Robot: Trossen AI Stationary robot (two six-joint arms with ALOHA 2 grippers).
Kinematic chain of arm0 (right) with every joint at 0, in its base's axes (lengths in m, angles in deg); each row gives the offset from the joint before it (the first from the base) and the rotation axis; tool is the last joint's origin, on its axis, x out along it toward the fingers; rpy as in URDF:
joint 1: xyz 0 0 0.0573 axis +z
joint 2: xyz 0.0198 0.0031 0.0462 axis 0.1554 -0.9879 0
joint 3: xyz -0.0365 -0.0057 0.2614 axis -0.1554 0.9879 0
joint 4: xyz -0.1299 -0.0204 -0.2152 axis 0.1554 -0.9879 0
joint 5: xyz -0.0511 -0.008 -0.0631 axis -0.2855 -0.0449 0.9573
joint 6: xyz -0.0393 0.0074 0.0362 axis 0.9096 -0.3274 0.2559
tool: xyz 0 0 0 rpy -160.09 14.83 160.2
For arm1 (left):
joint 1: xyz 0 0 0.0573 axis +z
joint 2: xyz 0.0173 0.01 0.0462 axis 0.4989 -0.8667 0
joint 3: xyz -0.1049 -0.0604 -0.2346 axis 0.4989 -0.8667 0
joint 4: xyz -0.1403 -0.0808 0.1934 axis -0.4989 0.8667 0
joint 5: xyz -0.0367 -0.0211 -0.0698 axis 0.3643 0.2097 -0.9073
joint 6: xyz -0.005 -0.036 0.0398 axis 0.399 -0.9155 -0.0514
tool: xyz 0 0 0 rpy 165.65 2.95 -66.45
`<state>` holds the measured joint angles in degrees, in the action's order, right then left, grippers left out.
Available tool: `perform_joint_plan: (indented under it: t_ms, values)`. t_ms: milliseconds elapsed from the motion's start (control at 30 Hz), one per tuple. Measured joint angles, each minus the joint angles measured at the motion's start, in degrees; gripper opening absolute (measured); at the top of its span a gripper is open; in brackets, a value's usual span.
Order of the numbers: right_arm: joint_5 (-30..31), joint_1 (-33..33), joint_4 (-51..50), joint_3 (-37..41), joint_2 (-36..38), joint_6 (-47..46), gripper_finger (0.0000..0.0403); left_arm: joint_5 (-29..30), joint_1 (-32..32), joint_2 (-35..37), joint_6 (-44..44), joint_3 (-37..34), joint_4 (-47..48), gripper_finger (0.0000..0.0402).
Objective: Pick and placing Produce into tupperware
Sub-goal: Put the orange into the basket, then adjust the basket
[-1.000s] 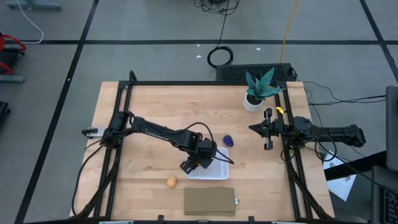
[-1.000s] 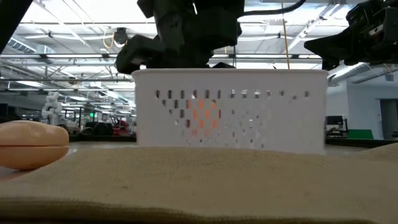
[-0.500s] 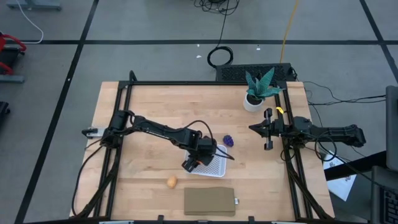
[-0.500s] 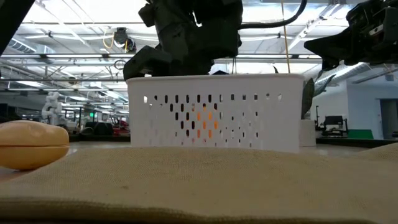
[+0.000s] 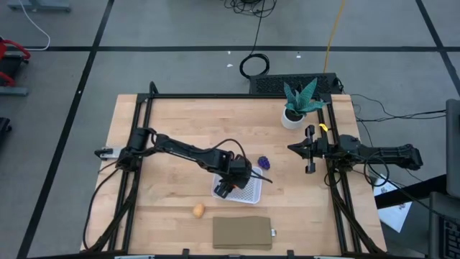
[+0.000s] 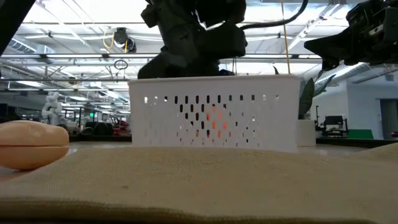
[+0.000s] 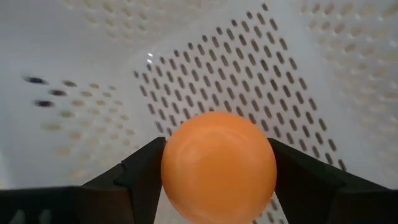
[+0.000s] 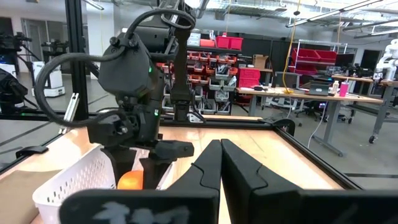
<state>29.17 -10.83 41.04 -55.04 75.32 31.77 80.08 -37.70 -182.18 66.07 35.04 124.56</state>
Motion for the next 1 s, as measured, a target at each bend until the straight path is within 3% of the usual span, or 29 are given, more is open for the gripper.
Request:
perform_joint_plan:
  t_ms: [567, 1000]
  values:
    - [0.0, -0.01, 0.02, -0.01, 0.0, 0.0, 0.0, -2.01, 0.09, -1.25, 0.31, 0.0, 0.95, 0.0258]
    - [0.0, 0.01, -0.01, -0.02, 0.0, 0.0, 0.0, -2.9, -0.57, -0.97, 1.33, 0.0, 1.06, 0.0336]
